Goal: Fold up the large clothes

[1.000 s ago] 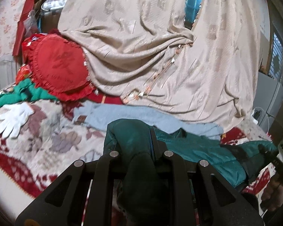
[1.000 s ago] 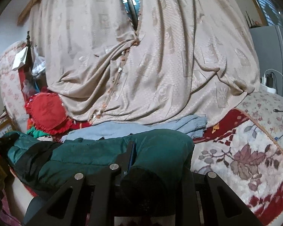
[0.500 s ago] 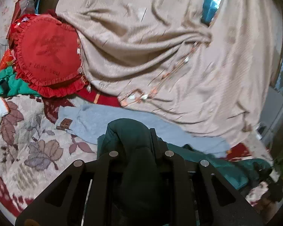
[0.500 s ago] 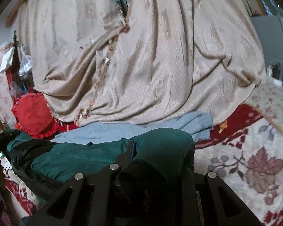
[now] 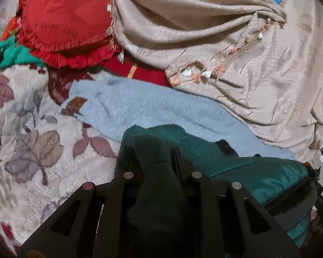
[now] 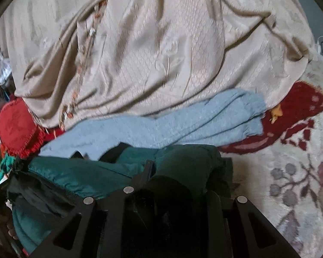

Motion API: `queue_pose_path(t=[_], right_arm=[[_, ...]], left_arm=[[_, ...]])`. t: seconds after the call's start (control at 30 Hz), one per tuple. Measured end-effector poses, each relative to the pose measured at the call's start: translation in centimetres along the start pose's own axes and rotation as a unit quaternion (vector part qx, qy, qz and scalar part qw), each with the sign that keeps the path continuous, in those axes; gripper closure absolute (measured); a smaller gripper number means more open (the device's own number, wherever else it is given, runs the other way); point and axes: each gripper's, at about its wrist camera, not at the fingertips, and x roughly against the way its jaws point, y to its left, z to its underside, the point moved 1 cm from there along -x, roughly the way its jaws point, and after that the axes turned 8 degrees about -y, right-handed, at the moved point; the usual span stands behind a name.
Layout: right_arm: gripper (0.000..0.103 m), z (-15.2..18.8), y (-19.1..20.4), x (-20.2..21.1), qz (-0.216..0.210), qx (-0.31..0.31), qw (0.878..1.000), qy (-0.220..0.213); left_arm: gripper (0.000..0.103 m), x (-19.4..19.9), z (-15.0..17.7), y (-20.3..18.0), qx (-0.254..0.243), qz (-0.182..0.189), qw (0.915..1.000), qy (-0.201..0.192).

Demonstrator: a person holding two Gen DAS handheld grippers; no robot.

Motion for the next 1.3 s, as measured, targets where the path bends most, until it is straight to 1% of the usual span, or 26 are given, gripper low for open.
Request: queue_pose_path(t=[0.13, 0.27, 0.4, 0.53, 0.73, 0.87, 1.3], right_arm=[[0.084, 0.2, -0.2, -1.4, -0.007, 0.008, 1.0, 0.011], [0.084, 0.5, 0.0, -2.5, -0.004, 0.015, 1.0, 0.023], [0.082, 0.7, -0.2, -2.7, -0.01, 0.01, 1.0, 0.026], [0.078, 1.0, -0.7, -2.1, -0.027, -0.009, 0.999, 0.019], [0.077, 1.0, -0.7, -1.8, -0.032, -0.016, 0.999, 0.018], [0.076, 1.0, -0.7, -1.8, -0.032, -0.016, 0.999, 0.018], [0.075, 1.1, -0.8, -1.4, -0.033, -0.02, 0.999, 0.015]], left_arm=[[0.083, -1.0, 0.6, 0.6, 0.021, 0.005, 0.9998, 0.004], [0.083, -2.2, 1.3, 0.3, 0.008, 0.0, 1.0, 0.002], [0.082, -3.0, 1.4, 0.4, 0.01, 0.009, 0.9999, 0.003], [0.083, -2.7, 1.6, 0.7, 0.016, 0.02, 0.9996, -0.007], [0.083, -2.1, 2.0, 0.3, 0.004, 0.01, 0.9995, -0.028], [0.082, -2.1, 2.0, 0.2, 0.0, 0.005, 0.9995, -0.031], [0.082, -2.1, 2.1, 0.1, 0.0, 0.006, 0.9995, -0.032]])
